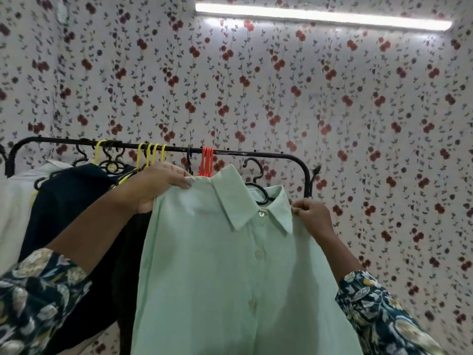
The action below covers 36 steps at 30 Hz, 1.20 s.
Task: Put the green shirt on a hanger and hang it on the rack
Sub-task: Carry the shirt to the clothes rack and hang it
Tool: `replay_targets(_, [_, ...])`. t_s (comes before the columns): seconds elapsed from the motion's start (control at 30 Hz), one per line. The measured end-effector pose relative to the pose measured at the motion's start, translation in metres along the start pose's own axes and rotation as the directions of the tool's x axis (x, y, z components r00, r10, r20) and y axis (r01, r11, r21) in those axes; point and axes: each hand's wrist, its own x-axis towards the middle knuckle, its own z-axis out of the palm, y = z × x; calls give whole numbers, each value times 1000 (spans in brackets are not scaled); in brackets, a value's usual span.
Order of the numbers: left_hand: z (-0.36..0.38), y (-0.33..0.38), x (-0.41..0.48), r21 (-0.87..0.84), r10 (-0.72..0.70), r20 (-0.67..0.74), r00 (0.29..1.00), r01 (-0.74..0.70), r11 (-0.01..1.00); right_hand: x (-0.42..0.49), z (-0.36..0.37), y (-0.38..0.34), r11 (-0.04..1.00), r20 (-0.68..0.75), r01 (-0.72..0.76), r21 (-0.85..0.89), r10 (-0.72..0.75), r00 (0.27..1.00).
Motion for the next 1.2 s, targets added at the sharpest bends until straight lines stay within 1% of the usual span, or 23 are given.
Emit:
replay_targets(0.07, [12,2,31,147,-5,-116,993,22,989,28,30,7,999,-16,-17,-37,17,1000])
replay_targets(0.1, [19,0,46,211,-9,-152,988,41,977,39,43,9,999,-22,-25,-47,24,999])
replay_targets(0.23, [44,-21,119,398,-43,-183,982,114,910,79,90,16,999,-8,-29,-41,29,1000])
replay_targets(0.33, [48,-33,166,411,-39,-218,975,128,903,100,112,20,998,14,-48,-36,49,999])
replay_targets(0.5, [54,-35,228,423,91,-338,937,65,904,130,143,33,996,68,-82,-31,84,994])
replay_targets(0.57, [58,-31,236,461,163,-376,912,31,887,138,148,38,995,77,-95,-24,97,992])
replay_targets(0.67, [65,-32,234,543,260,-431,864,18,840,144,153,47,993,107,-121,-8,121,987])
replay_targets(0.77, [77,-43,225,603,341,-449,826,-2,797,148,156,53,993,132,-118,-1,117,984])
replay_targets(0.9, [100,-53,225,644,386,-477,789,16,765,151,156,62,995,177,-96,-2,95,980])
replay_targets(1.03, [111,-39,234,668,447,-517,730,18,744,149,153,70,994,223,-109,14,103,969])
replay_targets(1.1, [117,-33,233,698,484,-519,705,23,715,146,150,73,995,238,-100,30,90,967])
replay_targets(1.2, [131,-43,218,732,516,-505,692,28,680,141,144,79,994,258,-105,42,91,962])
